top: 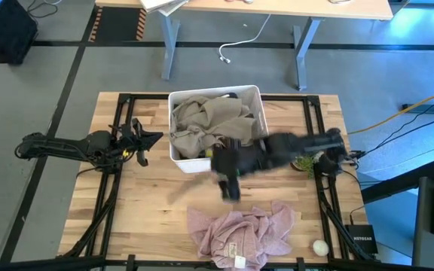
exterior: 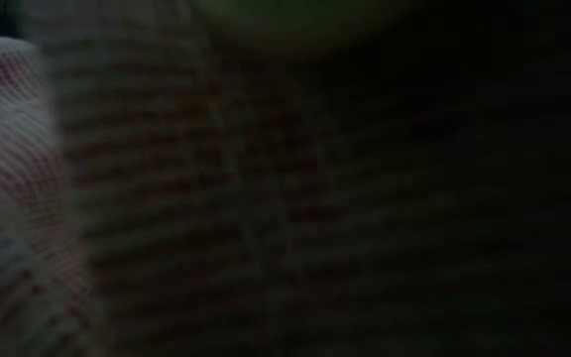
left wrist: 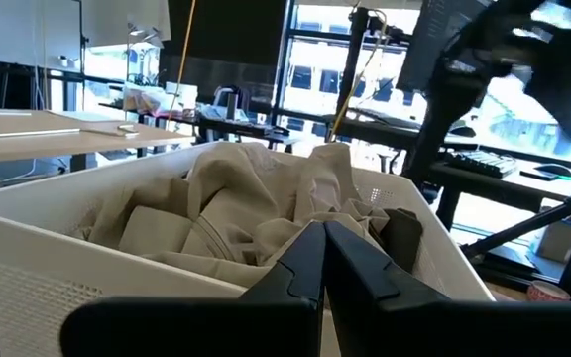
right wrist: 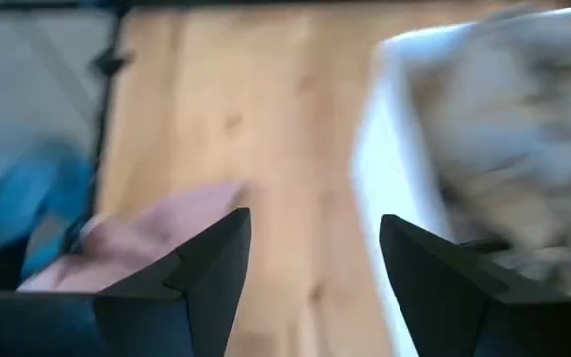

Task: Sort clothes
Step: Put the pink polo into the laundry bin

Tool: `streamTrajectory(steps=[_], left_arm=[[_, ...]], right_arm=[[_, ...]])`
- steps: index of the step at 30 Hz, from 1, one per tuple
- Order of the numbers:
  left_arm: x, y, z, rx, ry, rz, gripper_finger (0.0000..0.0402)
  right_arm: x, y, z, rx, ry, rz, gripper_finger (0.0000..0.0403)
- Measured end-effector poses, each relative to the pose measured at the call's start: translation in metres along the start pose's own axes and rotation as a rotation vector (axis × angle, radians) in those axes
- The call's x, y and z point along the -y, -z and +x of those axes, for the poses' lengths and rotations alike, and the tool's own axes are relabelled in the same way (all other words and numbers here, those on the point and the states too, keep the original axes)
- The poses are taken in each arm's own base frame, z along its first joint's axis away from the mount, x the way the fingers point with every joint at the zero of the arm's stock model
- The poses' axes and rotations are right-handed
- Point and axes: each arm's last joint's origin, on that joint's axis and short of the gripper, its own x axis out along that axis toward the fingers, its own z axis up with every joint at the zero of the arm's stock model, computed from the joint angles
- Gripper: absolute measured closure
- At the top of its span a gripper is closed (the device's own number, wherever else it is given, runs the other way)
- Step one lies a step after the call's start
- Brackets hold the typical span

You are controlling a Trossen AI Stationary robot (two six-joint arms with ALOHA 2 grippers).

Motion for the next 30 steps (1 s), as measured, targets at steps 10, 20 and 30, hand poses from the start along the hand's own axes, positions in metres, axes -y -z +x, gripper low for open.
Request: streamTrajectory(steps=[10,20,30], left_arm=[[0.0,0.0,0.0,0.0,0.0,-0.006,0.0398],[0.0,0.0,0.0,0.0,0.0,-0.006,0.0398],[0.0,0.0,0.0,-0.005,0.0,0.002,0.0398]], right_arm=[[-0.125,0.091,0.035,-0.229,-0.095,-0.095,0.0162],[-0.144,0.152,0.107,-0.23,-0.116,-0.221,0.0162],[-0.079,0.157,0.151,-0.26,0.186,-0.396,0.0162]])
